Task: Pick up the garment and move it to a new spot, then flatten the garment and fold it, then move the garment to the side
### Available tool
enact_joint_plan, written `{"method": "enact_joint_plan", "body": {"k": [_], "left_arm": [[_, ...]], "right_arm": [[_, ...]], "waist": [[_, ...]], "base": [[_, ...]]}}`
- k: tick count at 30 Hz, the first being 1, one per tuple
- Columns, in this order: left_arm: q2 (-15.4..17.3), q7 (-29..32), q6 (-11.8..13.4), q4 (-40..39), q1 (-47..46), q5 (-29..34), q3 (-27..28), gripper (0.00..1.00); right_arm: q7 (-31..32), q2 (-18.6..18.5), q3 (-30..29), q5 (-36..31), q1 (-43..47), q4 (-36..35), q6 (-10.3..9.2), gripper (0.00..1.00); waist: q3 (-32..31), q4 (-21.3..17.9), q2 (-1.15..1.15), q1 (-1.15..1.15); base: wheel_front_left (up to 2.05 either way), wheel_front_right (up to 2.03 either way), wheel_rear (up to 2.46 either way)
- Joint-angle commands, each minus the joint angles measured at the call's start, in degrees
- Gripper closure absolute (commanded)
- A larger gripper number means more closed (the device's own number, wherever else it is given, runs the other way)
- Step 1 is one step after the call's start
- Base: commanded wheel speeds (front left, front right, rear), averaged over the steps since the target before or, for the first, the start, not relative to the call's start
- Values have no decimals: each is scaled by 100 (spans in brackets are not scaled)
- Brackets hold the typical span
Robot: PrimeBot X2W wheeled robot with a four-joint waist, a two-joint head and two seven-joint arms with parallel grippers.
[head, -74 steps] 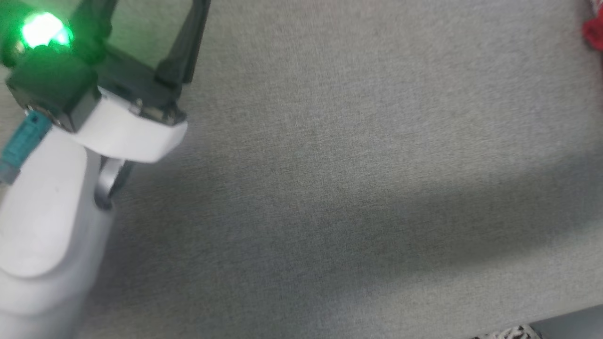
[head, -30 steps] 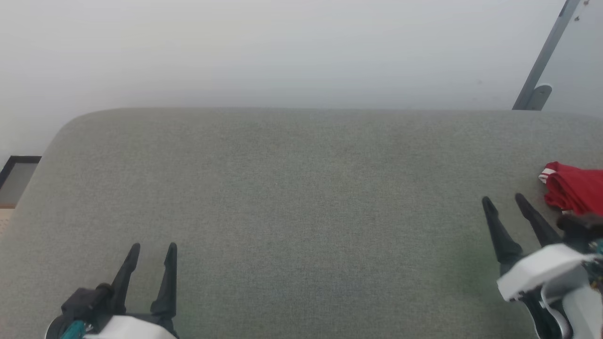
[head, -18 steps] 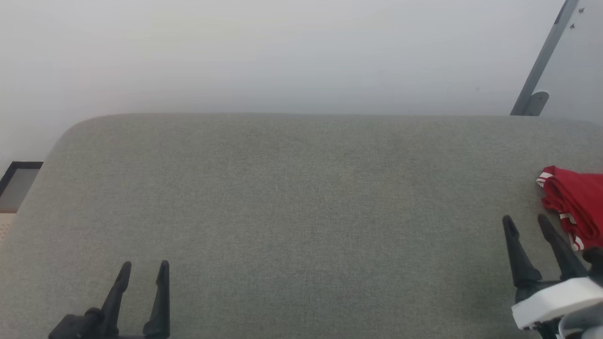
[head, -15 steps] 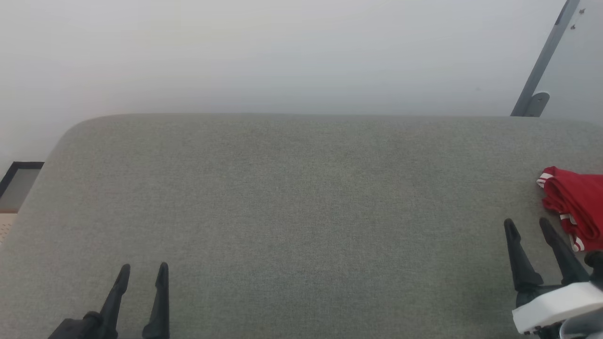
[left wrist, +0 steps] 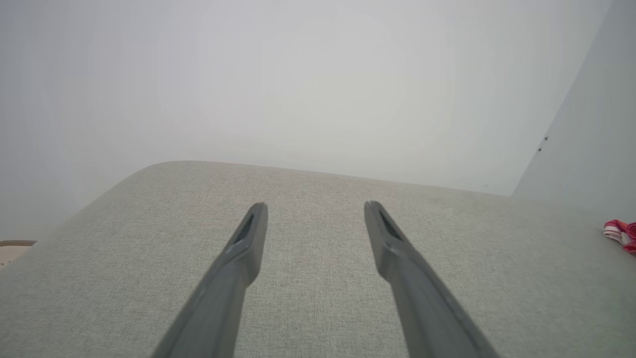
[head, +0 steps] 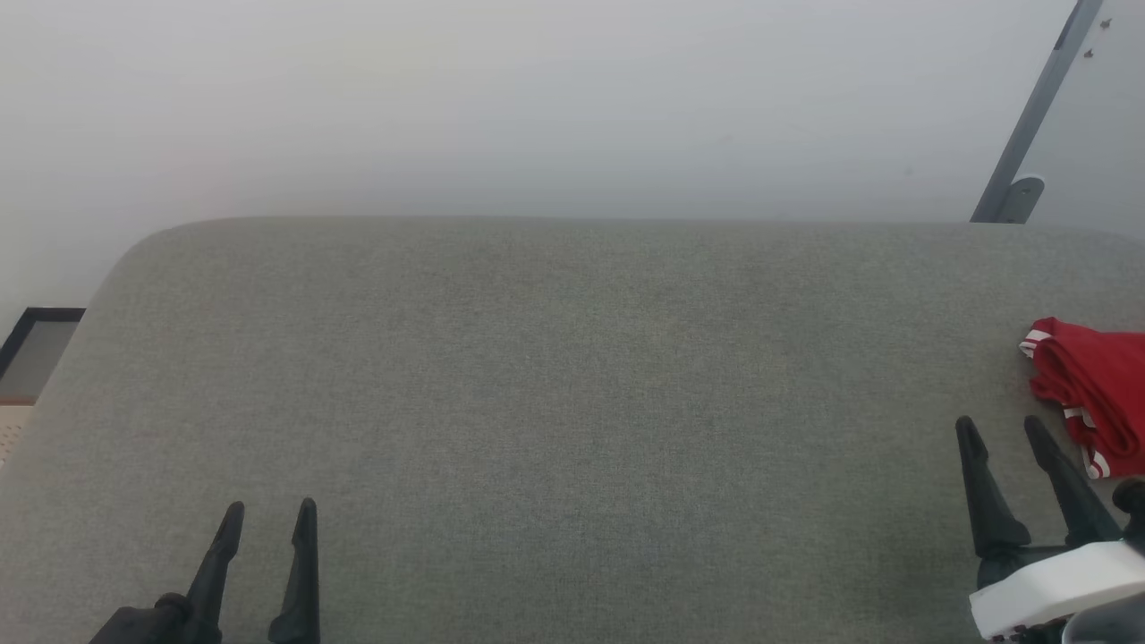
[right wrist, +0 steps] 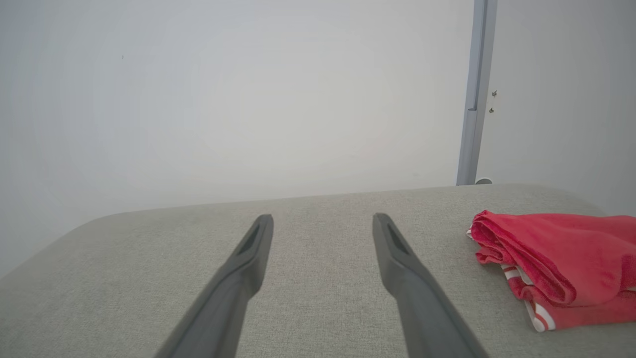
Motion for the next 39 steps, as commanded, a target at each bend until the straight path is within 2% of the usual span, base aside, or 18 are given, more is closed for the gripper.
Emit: {"method": "enact_joint_plan", "body": {"k": [1,17,18,22,39], "left_arm": [[-6,-26,-7,-4,36,24,16,0],[-71,-26,-7,23,42,32,68,0],[-72,8,0,73,-3,4,43,100],[-169,34,0,279,-5,-37,11,100],[-219,446,-1,500,-374,-1643,15,100]], "right_arm": [[0,33,4,-40,70,-36,0,0],[4,130,10,-19,80,-123,0,0],[12,127,12,19,50,-62,0,100],[21,217,52,54,156,142,0,100],[295,389,-33,1458,-93,365,0,100]], "waist": [[3,0,-1,0],[67,7,-1,0],[70,7,-1,0],[71,6,-1,0],[87,-43,-1,0]], "base": [[0,0,0],[0,0,0],[0,0,0],[0,0,0],[0,0,0]]}}
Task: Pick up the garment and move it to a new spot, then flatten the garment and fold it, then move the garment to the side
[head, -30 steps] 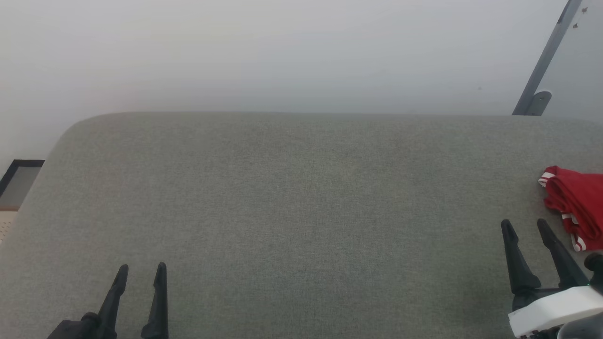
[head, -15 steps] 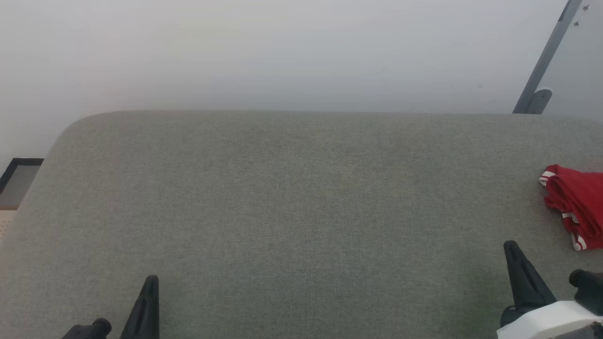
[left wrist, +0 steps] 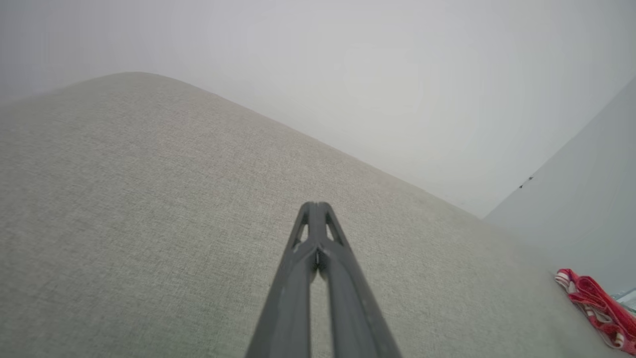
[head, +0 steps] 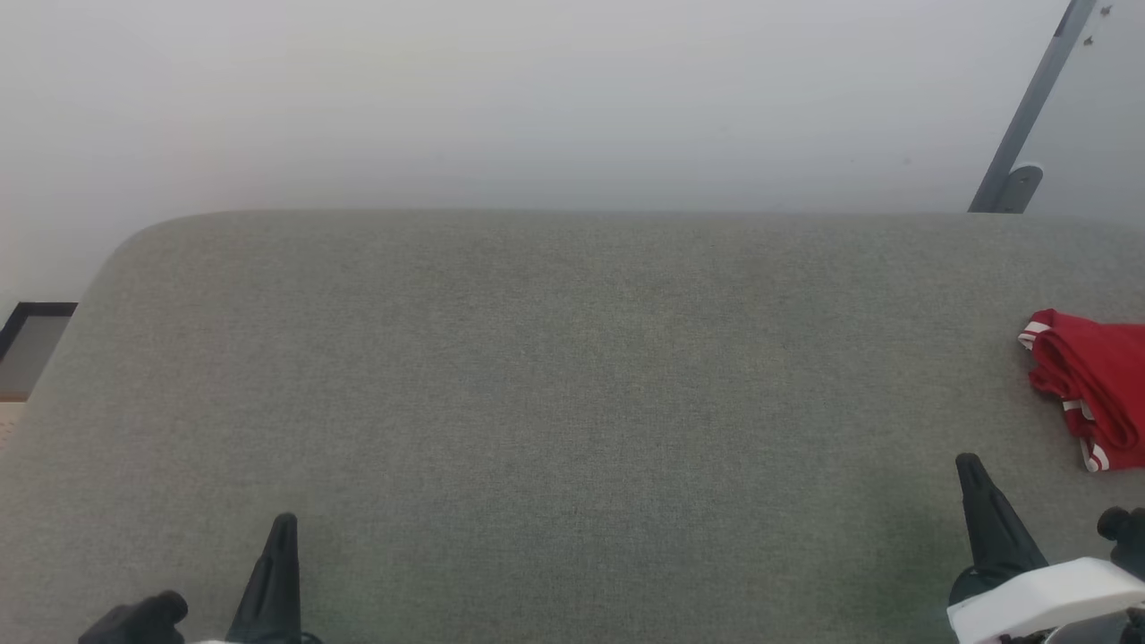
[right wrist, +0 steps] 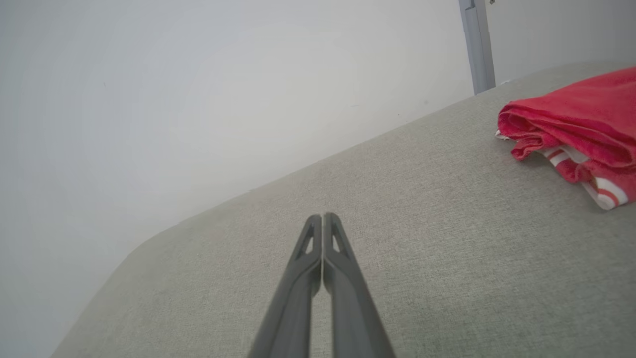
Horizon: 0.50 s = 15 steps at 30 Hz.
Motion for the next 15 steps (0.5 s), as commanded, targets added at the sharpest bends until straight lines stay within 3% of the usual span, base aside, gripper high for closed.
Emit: {"method": "enact_joint_plan", "body": {"k": [1,15], "left_arm": [[16,38,-2,-54,-181,-209,24,100],[-27,348,-4,90,-444,-1367,39,100]], "right_arm": [[42,-13,-29,184,-181,-52,0,100],[241,114,-91,1207,-358,112,0,100]], "waist": [[1,-3,0,0],[15,-46,0,0]], "base": [[0,0,0],[0,0,0]]}}
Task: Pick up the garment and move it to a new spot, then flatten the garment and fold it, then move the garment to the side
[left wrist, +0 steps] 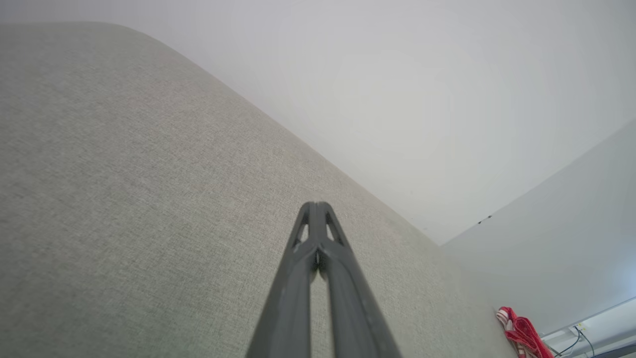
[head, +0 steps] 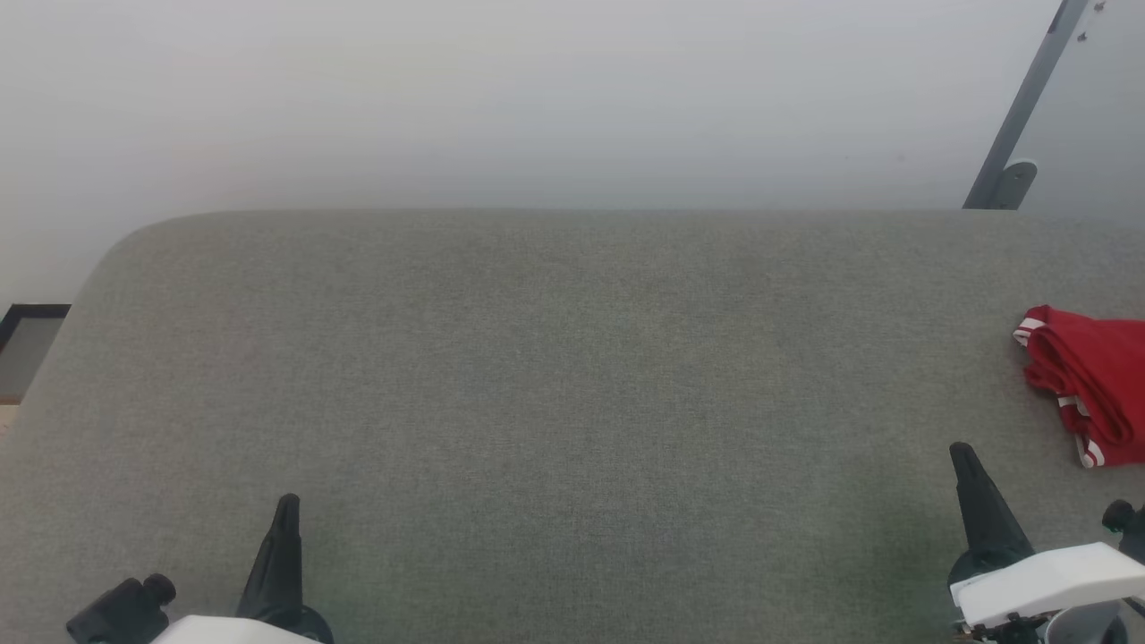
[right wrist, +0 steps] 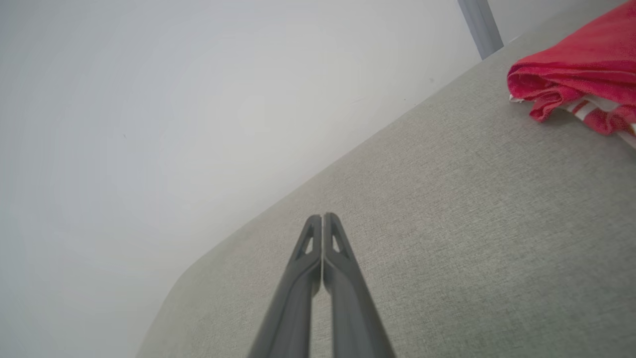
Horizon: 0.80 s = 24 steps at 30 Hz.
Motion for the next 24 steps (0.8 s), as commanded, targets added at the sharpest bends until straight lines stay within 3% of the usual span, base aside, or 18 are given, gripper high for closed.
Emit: {"method": "enact_joint_plan", "body": {"k": [1,24], "left_arm": [[29,43,-5,-37,-165,-185,32,100],[-45,473,-7,162,-518,-1722,66,100]], "right_arm": [[36,-4,-32,175,-157,-40,1,100],[304,170,-113,1539,-402,183,2,100]], "waist": [[1,-4,0,0],[25,-75,0,0]], "base": [[0,0,0],[0,0,0]]}}
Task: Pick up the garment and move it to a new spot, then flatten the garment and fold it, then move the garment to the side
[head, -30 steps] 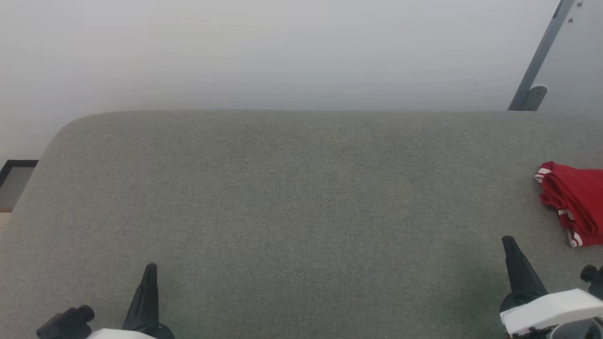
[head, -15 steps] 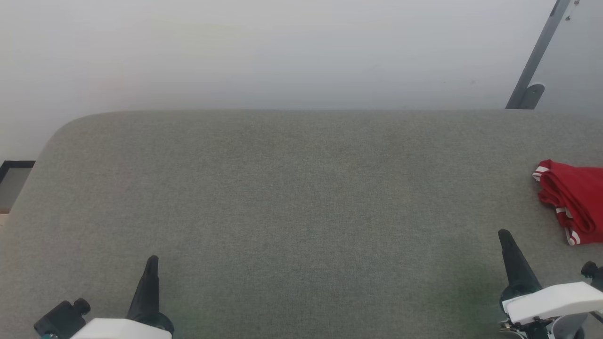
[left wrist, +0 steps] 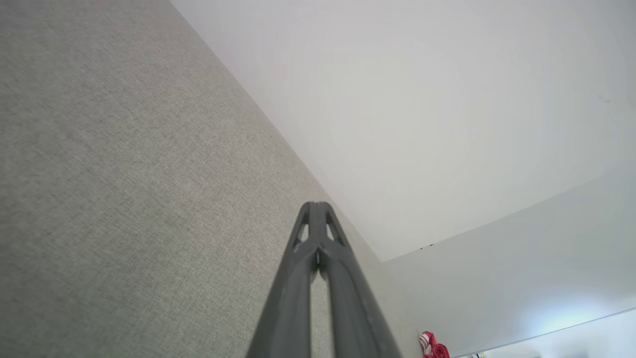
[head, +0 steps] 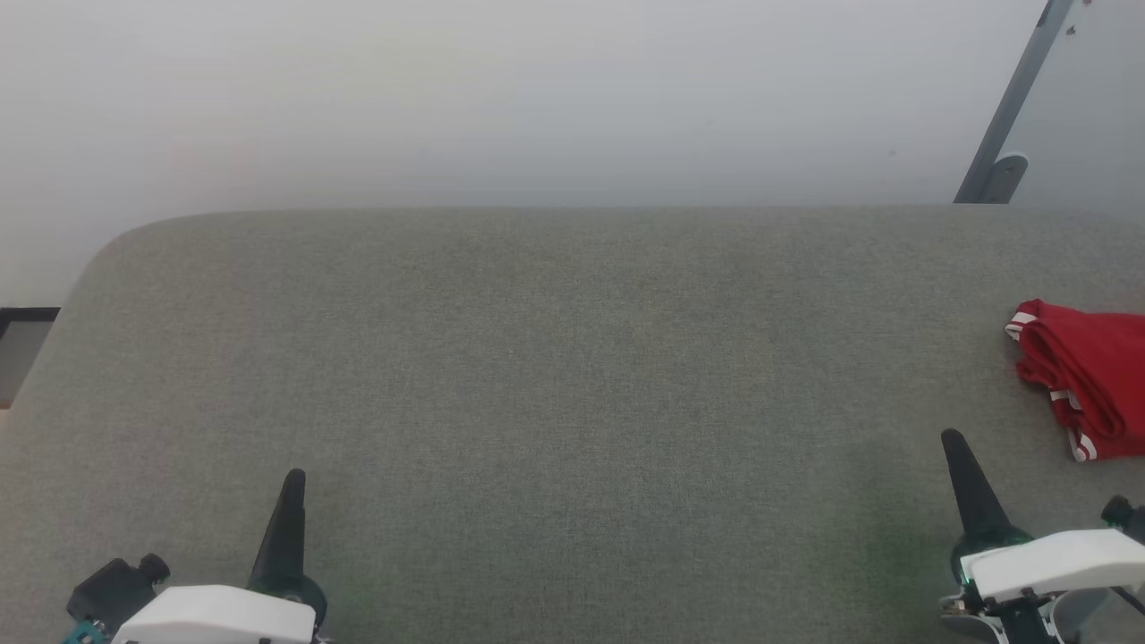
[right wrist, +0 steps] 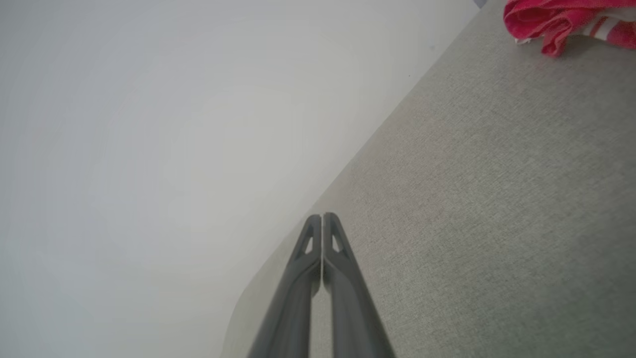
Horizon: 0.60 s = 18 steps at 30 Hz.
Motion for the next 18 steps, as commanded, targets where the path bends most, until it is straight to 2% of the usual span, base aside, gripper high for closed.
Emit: {"method": "enact_joint_plan", "body": {"k": [1,18], "left_arm": [[11,48,-8,-29,-165,-185,27,100],[-39,299,-10,91,-367,-1039,56,100]], "right_arm": [[36,10,-22,158,-170,-26,2,100],[192,111,-67,935,-296,101,2,100]], "waist": [[2,-5,0,0],[18,-54,0,0]], "base": [[0,0,0],[0,0,0]]}}
